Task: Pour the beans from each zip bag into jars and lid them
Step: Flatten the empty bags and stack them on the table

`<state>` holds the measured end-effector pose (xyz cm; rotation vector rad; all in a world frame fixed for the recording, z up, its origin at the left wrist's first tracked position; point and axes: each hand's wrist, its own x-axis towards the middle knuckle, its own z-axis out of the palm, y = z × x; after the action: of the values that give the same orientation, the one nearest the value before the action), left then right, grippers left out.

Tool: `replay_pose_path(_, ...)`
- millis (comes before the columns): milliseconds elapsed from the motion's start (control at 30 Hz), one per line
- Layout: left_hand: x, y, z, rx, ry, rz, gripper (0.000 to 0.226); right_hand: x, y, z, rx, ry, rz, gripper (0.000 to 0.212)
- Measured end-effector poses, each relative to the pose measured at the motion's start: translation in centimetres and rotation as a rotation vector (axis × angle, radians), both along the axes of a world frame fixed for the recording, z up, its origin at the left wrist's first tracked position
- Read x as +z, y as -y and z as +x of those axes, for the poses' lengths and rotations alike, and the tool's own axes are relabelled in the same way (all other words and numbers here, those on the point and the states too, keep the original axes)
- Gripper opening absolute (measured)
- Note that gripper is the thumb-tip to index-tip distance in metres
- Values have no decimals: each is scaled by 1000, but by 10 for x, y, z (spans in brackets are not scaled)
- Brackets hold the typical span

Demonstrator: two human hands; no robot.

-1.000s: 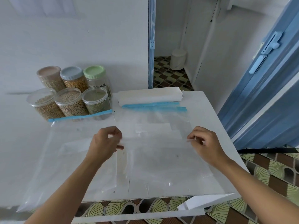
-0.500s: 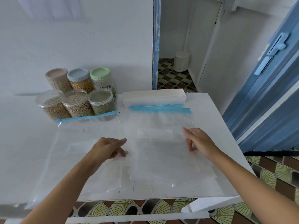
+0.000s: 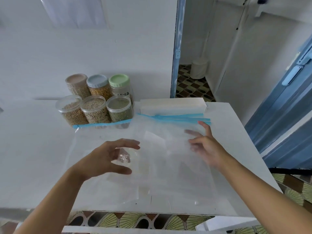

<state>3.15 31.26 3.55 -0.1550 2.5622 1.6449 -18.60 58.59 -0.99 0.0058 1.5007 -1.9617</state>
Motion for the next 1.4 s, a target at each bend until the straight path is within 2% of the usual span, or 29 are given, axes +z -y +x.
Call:
replay_pose_path(100,1,15,21,189,-6,130,54,-3,15,10,131,-192,-79,76)
replay_pose_path(167,-2,28,36,242,-21,124,44,-5,26,18,168,-267,-119,72)
replay_pose_path(233,-6,40,51,256,-61,138,34,-4,38,27,146,-315,-111,60)
replay_pose_path(333,-15,55,68,254,-68,140,34,-1,58,35,-1,-348,-91,38)
replay_pose_path(400,-23,65,77,223,-36,154,46,-2,72,39,-36,-307,-152,29)
replay_pose_path(500,-34,77,87,218,104,253,84,-3,94,42,40,-239,-217,34)
replay_pose_path(533,-36,79,89,235,140,293,91,-3,101,44,68,-225,-219,37)
replay_pose_path(600,-38,80,86,310,155,329,92,-1,115,48,114,-224,-176,41)
replay_pose_path(733,-44,94,54,630,120,515,103,3,133,55,159,-255,-108,45)
replay_pose_path(767,-46,100,44,682,125,577,92,2,137,55,160,-207,-130,45)
replay_pose_path(833,-51,113,30,715,138,647,46,-1,150,58,164,-76,-198,41)
replay_pose_path(867,-54,120,25,729,143,608,27,-3,157,61,161,-52,-185,36)
replay_pose_path(900,-56,128,24,759,137,529,18,-7,165,62,145,-81,-104,31)
replay_pose_path(967,-60,145,24,841,108,297,15,-12,183,66,104,-198,68,30)
replay_pose_path(1033,-67,163,26,911,68,58,14,-17,198,68,68,-318,174,43)
replay_pose_path(1133,-77,177,26,995,34,-164,12,-25,213,71,41,-760,373,64)
replay_pose_path(1200,-87,173,25,1021,5,-258,19,-34,214,76,77,-1162,501,60)
replay_pose_path(1267,-95,167,26,1027,-69,-348,28,-42,209,85,151,-1473,663,48)
replay_pose_path(1333,-103,165,30,998,-125,-442,35,-51,207,90,247,-1601,825,42)
replay_pose_path(1400,-108,163,36,940,-67,-576,35,-57,208,90,335,-1590,946,41)
